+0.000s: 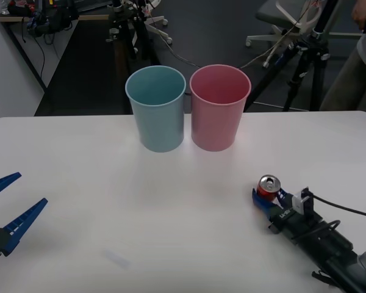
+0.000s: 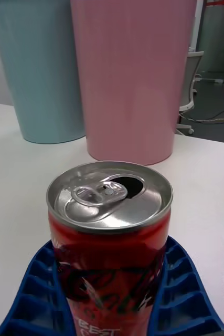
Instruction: Grasp the object on the table and drop it into the matching bin: aluminum can to the light blue bin, PET bottle to the pink bin.
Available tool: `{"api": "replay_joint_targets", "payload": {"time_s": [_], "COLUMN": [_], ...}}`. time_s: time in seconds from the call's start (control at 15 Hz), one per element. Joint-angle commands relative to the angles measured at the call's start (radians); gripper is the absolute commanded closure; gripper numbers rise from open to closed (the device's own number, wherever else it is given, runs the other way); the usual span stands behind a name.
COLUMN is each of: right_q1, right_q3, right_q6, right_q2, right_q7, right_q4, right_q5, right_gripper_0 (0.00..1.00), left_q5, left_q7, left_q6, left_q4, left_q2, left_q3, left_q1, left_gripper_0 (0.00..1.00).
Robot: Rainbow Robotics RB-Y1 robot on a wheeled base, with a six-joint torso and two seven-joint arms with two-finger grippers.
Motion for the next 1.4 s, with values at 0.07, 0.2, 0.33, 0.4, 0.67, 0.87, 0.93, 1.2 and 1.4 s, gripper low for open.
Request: {"api": "replay_joint_targets", "payload": {"time_s": [0.07, 0.2, 0.33, 0.4, 0.67, 0.87, 0.93, 1.2, 1.4], "right_q1": [0.000, 0.000, 0.010, 0.020, 0.111, 0.200, 0.220, 0.281, 0.273], "right_q3": [-0.006, -0.014, -0.015, -0.015, 0.005, 0.051, 0.065, 0.129, 0.138], "right_q6": [-0.003, -0.012, -0.014, -0.012, 0.031, 0.149, 0.180, 0.298, 0.324], "right_q2": [-0.001, -0.001, -0.001, -0.001, -0.004, -0.024, -0.033, -0.090, -0.090], "right_q7": [-0.003, -0.009, -0.023, -0.035, -0.182, -0.300, -0.333, -0.498, -0.644], "right_q4": [0.000, -0.003, -0.032, -0.060, -0.282, -0.525, -0.585, -0.859, -0.980], "right_q5": [-0.001, -0.003, -0.003, -0.003, 0.028, 0.094, 0.109, 0.192, 0.311], "right_gripper_0": [1.00, 1.00, 1.00, 1.00, 1.00, 1.00, 1.00, 1.00, 1.00], "left_q5": [0.000, 0.000, 0.000, 0.000, 0.000, 0.000, 0.000, 0.000, 0.000], "left_q7": [0.000, 0.000, 0.000, 0.000, 0.000, 0.000, 0.000, 0.000, 0.000], "left_q6": [0.000, 0.000, 0.000, 0.000, 0.000, 0.000, 0.000, 0.000, 0.000], "left_q4": [0.000, 0.000, 0.000, 0.000, 0.000, 0.000, 0.000, 0.000, 0.000], "left_q2": [0.000, 0.000, 0.000, 0.000, 0.000, 0.000, 0.000, 0.000, 0.000], "left_q3": [0.000, 0.000, 0.000, 0.000, 0.000, 0.000, 0.000, 0.000, 0.000], "left_q1": [0.000, 0.000, 0.000, 0.000, 0.000, 0.000, 0.000, 0.000, 0.000], "left_gripper_0": [0.00, 0.00, 0.00, 0.00, 0.00, 0.00, 0.00, 0.00, 0.00]}}
